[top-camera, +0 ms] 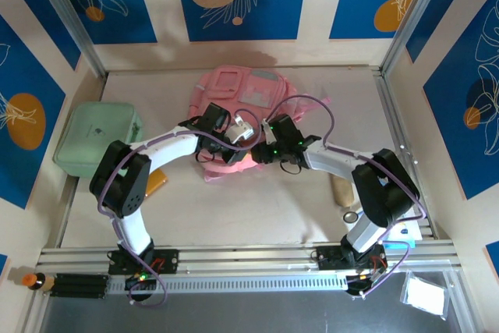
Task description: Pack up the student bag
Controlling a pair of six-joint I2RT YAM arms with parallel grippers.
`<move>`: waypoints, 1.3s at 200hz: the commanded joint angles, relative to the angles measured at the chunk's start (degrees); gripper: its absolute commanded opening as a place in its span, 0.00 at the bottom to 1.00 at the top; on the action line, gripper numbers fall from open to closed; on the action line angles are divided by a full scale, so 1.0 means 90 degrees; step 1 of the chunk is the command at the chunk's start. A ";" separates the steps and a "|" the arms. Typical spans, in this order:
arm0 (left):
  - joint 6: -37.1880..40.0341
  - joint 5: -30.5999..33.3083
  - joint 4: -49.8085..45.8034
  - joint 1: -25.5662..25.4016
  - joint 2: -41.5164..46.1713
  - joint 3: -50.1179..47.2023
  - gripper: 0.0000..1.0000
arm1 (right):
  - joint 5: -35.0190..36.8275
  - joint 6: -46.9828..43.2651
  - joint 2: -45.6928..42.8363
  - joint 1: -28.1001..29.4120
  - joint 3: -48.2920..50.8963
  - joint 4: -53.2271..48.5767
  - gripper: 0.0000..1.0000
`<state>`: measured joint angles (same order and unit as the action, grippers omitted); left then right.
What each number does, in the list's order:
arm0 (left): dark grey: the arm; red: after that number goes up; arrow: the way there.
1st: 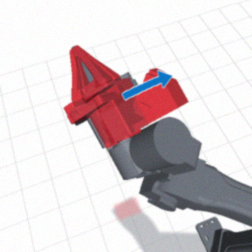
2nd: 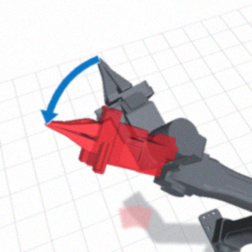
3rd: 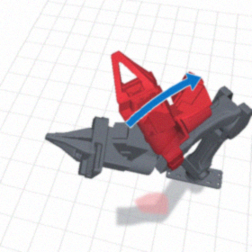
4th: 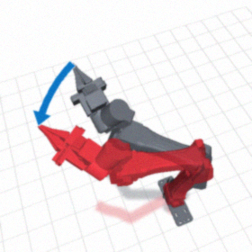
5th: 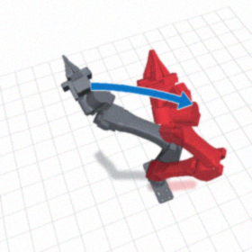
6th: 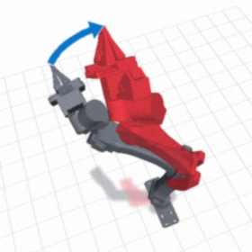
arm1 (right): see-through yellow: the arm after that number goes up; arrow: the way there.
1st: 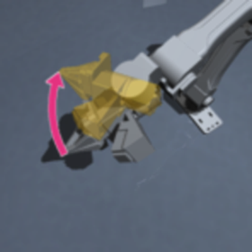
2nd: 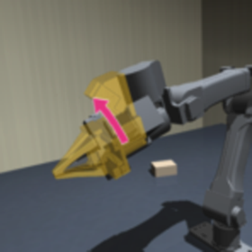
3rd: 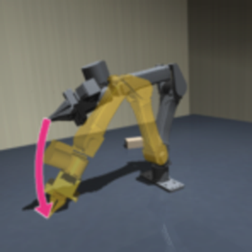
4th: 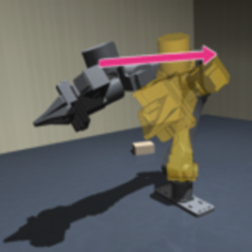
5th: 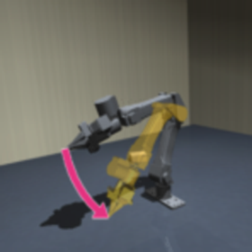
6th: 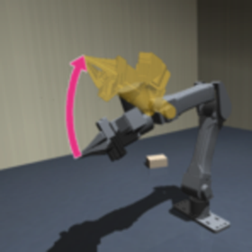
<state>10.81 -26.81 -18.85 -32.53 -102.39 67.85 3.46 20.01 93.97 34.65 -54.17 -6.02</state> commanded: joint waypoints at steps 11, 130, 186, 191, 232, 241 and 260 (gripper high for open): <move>-0.0049 -0.0265 0.0056 -0.0027 0.0156 0.0039 0.01 | 0.0159 -0.0322 0.0222 0.0046 -0.0318 -0.0040 0.29; -0.0108 0.0310 0.0084 0.0078 0.0492 -0.0260 0.00 | 0.0883 0.0175 -0.0150 -0.0812 0.0327 0.0049 0.06; -0.0166 0.0308 0.0174 0.0150 0.0680 -0.0508 0.00 | 0.0894 0.0052 0.0154 -0.1259 -0.0228 -0.0402 0.06; -0.0157 0.0298 0.0171 0.0148 0.0678 -0.0515 0.00 | 0.0842 0.0018 0.0189 -0.1290 -0.0302 -0.0436 0.06; -0.0088 0.0230 0.0072 0.0148 0.0700 -0.0496 0.00 | 0.0611 -0.0319 0.0775 -0.1604 -0.1023 -0.0746 0.09; -0.0103 0.0243 0.0065 0.0148 0.0697 -0.0497 0.00 | 0.0671 -0.0324 0.0890 -0.1689 -0.1173 -0.0837 0.10; -0.0104 0.0245 0.0052 0.0148 0.0720 -0.0517 0.00 | 0.0815 -0.0273 0.1092 -0.1858 -0.1417 -0.0963 0.12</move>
<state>9.50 -24.58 -15.42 -32.12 -98.41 64.16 6.48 17.96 101.75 20.93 -63.48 -12.36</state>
